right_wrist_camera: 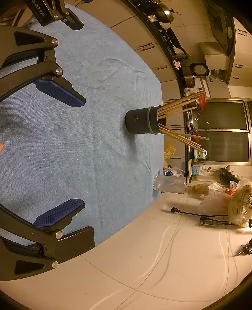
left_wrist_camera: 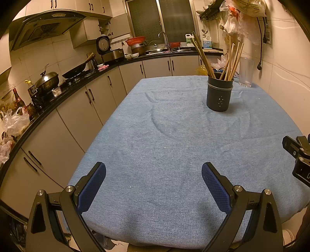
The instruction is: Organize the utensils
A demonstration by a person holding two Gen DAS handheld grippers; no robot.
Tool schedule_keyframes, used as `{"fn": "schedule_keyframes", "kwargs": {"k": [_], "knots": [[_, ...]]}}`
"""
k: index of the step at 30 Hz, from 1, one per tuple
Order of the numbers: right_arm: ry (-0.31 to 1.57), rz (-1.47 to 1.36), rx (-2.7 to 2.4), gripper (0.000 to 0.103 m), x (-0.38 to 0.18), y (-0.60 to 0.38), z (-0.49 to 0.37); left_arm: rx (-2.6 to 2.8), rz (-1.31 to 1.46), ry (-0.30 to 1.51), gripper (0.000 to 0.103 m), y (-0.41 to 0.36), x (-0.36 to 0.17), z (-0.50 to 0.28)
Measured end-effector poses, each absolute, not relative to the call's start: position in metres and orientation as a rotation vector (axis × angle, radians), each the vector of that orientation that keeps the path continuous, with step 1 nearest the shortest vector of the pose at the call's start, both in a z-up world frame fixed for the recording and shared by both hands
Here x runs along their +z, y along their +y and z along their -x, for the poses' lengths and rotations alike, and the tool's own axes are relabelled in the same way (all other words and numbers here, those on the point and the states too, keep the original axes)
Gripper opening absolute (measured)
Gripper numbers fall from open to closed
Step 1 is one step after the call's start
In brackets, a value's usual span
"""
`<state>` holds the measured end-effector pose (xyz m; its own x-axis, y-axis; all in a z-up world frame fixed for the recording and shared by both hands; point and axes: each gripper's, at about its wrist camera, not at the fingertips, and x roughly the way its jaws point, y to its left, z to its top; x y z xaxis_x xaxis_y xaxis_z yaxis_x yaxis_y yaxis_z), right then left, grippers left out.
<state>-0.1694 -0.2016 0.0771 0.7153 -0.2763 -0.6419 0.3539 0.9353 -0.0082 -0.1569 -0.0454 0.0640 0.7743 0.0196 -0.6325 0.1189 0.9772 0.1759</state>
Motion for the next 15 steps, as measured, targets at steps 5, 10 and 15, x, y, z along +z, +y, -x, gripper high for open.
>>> {"fn": "schedule_keyframes", "kwargs": {"k": [5, 10, 15], "knots": [[0.694, -0.119, -0.350, 0.098, 0.0762, -0.2021, 0.1684, -0.055, -0.210, 0.684, 0.099, -0.0454, 0.0629, 0.1569], [0.700, -0.121, -0.348, 0.098, 0.0726, -0.2010, 0.1680, -0.058, -0.209, 0.682, 0.099, -0.0453, 0.0628, 0.1572], [0.707, -0.123, -0.346, 0.098, 0.0705, -0.2010, 0.1672, -0.059, -0.200, 0.692, 0.099, -0.0487, 0.0604, 0.1549]]}}
